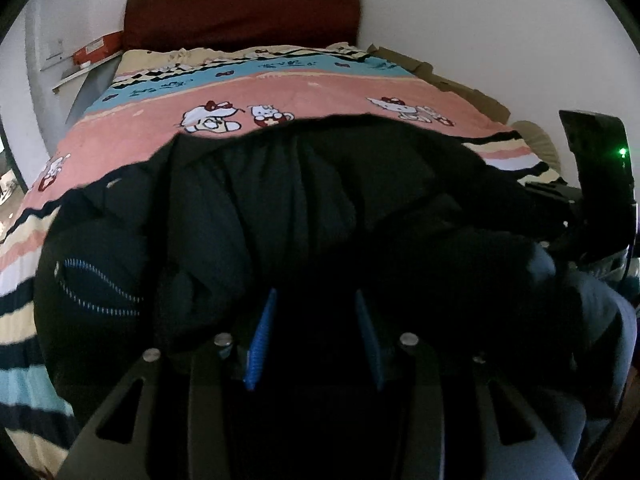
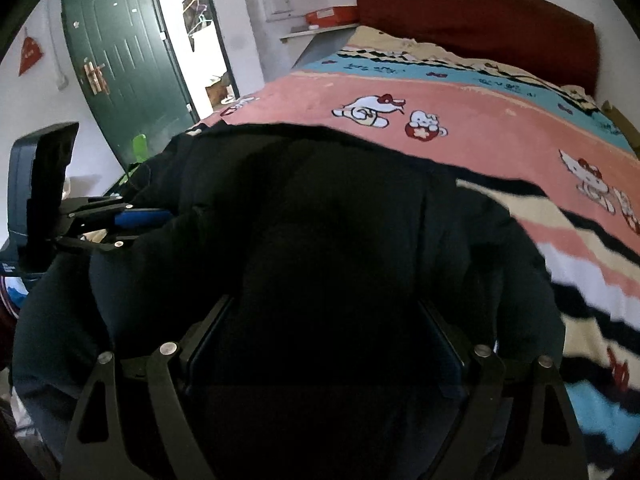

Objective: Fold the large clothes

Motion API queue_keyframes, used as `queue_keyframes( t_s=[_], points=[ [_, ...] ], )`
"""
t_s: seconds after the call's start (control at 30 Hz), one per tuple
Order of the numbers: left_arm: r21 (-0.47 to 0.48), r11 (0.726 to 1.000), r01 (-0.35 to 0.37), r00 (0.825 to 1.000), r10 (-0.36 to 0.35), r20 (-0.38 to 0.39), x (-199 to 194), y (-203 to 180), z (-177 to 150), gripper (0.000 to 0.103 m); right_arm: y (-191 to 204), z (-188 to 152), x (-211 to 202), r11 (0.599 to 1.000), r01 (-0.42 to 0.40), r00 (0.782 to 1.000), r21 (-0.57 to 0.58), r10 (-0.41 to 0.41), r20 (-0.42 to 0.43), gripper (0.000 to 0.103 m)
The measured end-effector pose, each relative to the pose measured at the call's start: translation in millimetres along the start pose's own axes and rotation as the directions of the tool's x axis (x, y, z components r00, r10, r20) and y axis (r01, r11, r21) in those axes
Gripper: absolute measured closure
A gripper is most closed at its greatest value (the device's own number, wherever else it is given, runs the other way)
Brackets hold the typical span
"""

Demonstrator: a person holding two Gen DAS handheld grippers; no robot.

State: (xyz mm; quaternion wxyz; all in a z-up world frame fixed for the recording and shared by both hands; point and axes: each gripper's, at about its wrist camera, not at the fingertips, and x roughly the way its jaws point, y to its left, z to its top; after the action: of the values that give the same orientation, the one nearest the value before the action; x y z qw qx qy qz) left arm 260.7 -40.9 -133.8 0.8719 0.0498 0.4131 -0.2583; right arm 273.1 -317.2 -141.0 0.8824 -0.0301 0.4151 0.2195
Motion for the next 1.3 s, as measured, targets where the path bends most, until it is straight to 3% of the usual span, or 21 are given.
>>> queue_keyframes(
  t_s=[0.13, 0.47, 0.6, 0.77, 0.87, 1.07, 1.3],
  points=[
    [-0.026, 0.999, 0.021, 1.0, -0.02, 0.016, 12.1, 6.6, -5.6, 0.065, -5.5, -15.0, 4.6, 0.999, 0.006, 1.0, 0.041, -0.006, 0.013, 0.017],
    [-0.096, 0.995, 0.0, 1.0, 0.001, 0.013, 42.0, 20.9, 6.8, 0.065, -26.8, -6.1, 39.5, 0.991, 0.014, 1.0, 0.13, -0.015, 0.009, 0.017],
    [-0.128, 0.992, -0.02, 0.999, 0.015, -0.041, 24.3, 18.3, 18.2, 0.064, -18.4, 0.3, 27.6, 0.991, 0.037, 0.999, 0.129, -0.034, -0.026, 0.017],
    [-0.187, 0.98, 0.07, 0.997, -0.061, 0.054, -29.5, 9.7, 37.8, 0.064, 1.9, 0.3, -15.6, 0.995, 0.038, 0.999, 0.095, -0.04, 0.014, 0.017],
    [-0.163, 0.981, 0.107, 0.993, -0.099, 0.057, -39.2, -5.1, 45.3, 0.064, 5.2, -1.7, -30.3, 0.996, 0.051, 0.998, 0.075, -0.052, 0.02, 0.017],
    [-0.114, 0.991, 0.068, 0.995, -0.076, -0.071, -12.9, -35.2, 6.0, 0.063, 9.1, -20.2, -27.9, 0.997, 0.049, 0.999, 0.058, -0.048, -0.024, 0.017],
    [-0.031, 0.999, -0.019, 0.997, 0.017, -0.081, -1.0, -59.5, -32.7, 0.063, 20.2, -50.5, -9.9, 0.997, 0.069, 0.995, -0.026, -0.07, -0.075, 0.016]
  ],
)
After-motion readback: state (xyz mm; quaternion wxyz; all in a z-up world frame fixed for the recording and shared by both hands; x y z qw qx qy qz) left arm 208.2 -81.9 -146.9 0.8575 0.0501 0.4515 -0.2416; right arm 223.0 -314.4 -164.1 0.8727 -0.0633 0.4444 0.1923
